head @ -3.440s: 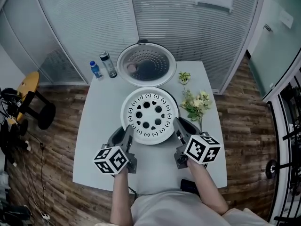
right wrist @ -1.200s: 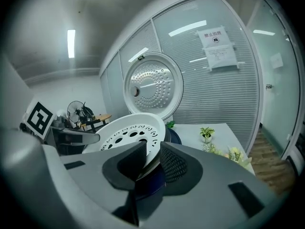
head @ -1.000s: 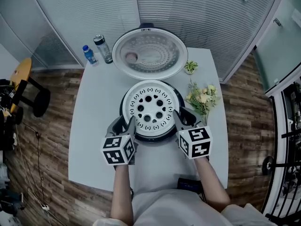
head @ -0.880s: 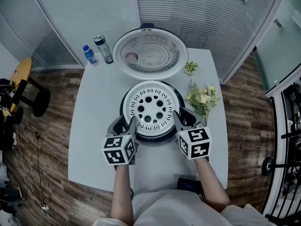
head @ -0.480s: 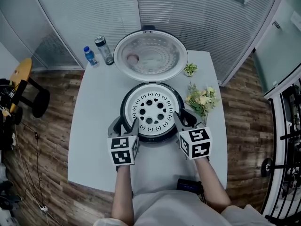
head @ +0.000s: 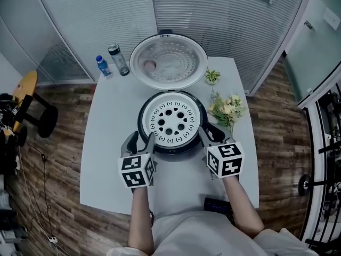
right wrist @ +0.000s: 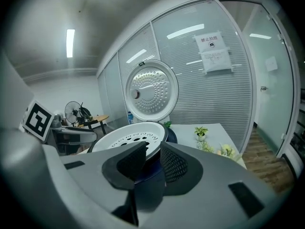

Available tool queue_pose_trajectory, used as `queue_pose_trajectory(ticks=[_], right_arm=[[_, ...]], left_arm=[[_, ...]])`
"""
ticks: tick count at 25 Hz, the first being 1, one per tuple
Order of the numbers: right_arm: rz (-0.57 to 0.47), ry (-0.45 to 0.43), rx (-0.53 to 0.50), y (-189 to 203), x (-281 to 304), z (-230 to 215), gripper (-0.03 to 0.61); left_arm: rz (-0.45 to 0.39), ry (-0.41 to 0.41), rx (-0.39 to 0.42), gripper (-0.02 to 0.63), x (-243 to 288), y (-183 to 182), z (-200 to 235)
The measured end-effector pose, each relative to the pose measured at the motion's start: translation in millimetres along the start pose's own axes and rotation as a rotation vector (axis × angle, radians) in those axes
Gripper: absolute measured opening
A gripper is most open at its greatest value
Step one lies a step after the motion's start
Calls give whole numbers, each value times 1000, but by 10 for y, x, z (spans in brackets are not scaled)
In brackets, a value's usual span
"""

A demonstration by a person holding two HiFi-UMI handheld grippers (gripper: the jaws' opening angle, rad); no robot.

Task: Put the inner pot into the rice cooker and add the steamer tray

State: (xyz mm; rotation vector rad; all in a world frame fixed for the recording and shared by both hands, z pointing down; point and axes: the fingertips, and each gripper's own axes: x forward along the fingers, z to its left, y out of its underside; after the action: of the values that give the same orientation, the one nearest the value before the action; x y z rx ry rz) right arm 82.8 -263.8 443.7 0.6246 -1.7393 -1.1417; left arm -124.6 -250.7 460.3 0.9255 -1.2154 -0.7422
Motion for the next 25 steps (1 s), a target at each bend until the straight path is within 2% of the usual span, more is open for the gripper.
queue_pose_trajectory(ticks=[6, 11, 18, 25], right_arm=[[-41, -26, 58, 21, -305, 111, 91], [-155, -137, 184, -127, -645, 291, 66], [-170, -115, 151, -65, -946, 328, 21], [-166, -114, 144, 20, -1154, 363, 18]], left_arm=[[-38, 101, -37, 213, -281, 12, -245], [-98, 164, -56, 138, -580, -33, -456], [-199, 187, -83, 38, -932, -223, -593], [-185, 190, -91, 12, -1081, -96, -653]])
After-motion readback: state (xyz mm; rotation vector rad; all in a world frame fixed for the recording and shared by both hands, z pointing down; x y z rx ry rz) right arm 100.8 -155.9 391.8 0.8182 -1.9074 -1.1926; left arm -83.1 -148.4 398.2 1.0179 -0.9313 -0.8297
